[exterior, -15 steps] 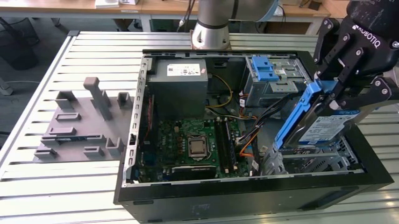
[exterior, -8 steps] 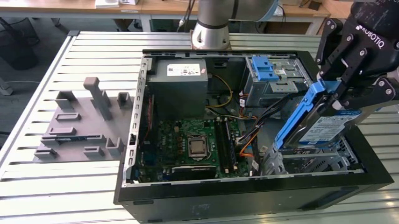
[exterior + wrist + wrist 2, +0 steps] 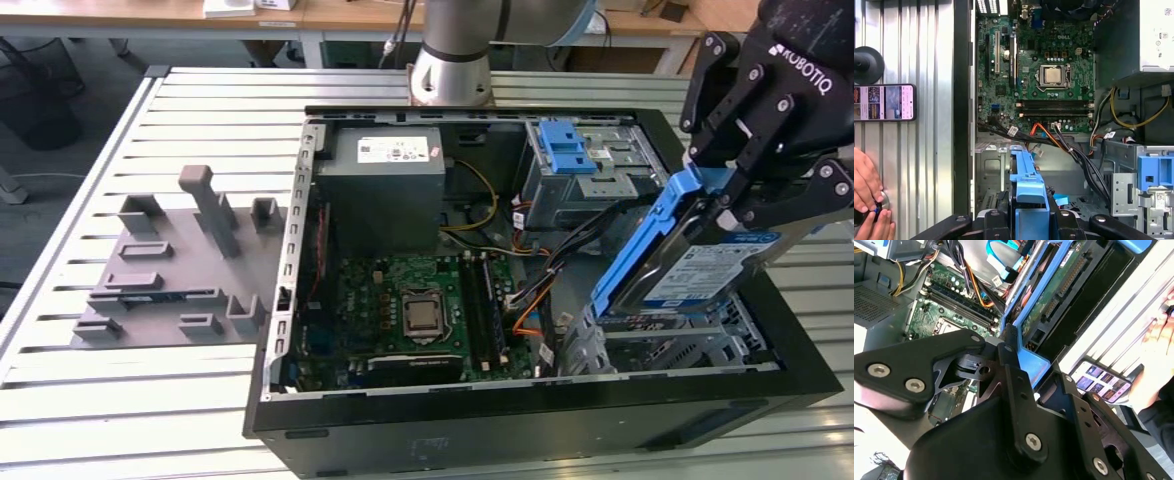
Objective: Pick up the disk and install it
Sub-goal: 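Insert the disk into the insertion slot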
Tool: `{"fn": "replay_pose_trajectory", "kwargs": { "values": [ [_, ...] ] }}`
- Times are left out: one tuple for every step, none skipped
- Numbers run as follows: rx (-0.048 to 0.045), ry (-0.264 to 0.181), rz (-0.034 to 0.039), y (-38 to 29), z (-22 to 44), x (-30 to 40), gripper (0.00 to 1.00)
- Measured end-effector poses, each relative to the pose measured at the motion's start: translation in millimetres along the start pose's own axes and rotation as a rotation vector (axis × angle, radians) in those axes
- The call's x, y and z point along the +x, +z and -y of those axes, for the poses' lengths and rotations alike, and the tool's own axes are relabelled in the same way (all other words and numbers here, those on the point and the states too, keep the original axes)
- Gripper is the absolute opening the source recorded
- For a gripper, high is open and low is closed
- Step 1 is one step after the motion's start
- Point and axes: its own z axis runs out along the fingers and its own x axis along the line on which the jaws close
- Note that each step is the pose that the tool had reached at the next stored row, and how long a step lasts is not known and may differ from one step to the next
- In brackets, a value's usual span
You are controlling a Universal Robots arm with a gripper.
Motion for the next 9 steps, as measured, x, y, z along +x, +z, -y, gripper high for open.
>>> {"fn": "replay_pose_trajectory", "kwargs": {
  "values": [
    [0.0004,0.0,0.0,0.0,0.0,0.0,0.36],
    [0.0005,0.0,0.0001,0.0,0.0,0.0,0.36],
    [0.0008,0.0,0.0,0.2,0.0,0.0,0.36],
    [0.0016,0.0,-0.0001,0.5,0.0,0.0,0.36],
    [0.0033,0.0,-0.0001,0.9,0.1,0.0,0.36],
    [0.0058,0.0,-0.0001,1.4,0.1,0.0,0.36],
    [0.0082,0.0,0.0,1.8,0.1,0.0,0.36],
    [0.0105,0.0,0.0,2.1,0.1,0.1,0.36],
    [0.0123,0.0,-0.0001,2.3,0.1,0.1,0.36]
  ]
}}
